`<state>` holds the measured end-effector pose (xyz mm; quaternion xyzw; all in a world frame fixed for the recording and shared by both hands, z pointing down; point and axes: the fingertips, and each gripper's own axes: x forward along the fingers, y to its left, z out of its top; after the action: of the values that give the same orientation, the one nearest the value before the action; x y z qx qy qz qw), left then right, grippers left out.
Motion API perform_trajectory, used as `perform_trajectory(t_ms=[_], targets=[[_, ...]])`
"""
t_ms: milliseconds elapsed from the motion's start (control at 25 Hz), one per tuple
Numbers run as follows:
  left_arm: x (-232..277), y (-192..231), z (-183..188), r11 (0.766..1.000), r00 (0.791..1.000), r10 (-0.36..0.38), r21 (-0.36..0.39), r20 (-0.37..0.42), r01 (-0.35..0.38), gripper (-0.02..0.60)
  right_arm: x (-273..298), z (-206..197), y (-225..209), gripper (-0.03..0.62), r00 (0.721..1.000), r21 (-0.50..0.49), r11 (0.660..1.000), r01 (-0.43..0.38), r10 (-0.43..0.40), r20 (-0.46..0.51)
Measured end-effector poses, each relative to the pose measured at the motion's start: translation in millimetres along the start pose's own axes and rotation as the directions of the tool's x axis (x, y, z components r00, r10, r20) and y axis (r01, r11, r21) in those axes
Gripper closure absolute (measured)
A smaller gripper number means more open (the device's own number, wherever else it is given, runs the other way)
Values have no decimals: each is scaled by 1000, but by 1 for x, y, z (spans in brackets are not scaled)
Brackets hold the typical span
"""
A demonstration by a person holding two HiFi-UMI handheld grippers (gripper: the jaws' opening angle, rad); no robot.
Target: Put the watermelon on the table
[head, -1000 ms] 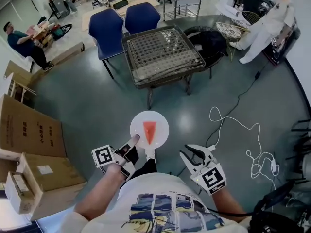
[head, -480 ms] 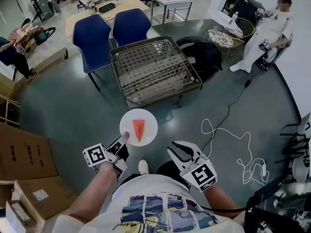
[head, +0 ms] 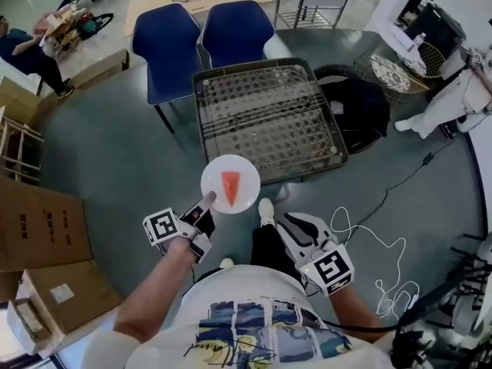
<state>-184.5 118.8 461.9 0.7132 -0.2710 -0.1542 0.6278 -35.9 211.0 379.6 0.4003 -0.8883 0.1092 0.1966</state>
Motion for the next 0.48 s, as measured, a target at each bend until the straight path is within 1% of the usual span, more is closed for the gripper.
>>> perform_trajectory(t_ms=[80,240,360,480], targets=[[28,10,16,1000,999,21,-4,25,-21,565,16,8,-35,517,999,-14,999,-39,39,7],[89,36,48,998,996,58,-31,72,-56,565,42,23,-101,517,994,-35,993,-113,113,-14],[135,57,68,995,990,85,-52,110,-80,565,56,24,-143,517,987,-23,987,-158,157,-39],[174,80,88,993,984,105,-75,147,-95,565,69,18,-173,517,979,7,981,-193,193,-71]])
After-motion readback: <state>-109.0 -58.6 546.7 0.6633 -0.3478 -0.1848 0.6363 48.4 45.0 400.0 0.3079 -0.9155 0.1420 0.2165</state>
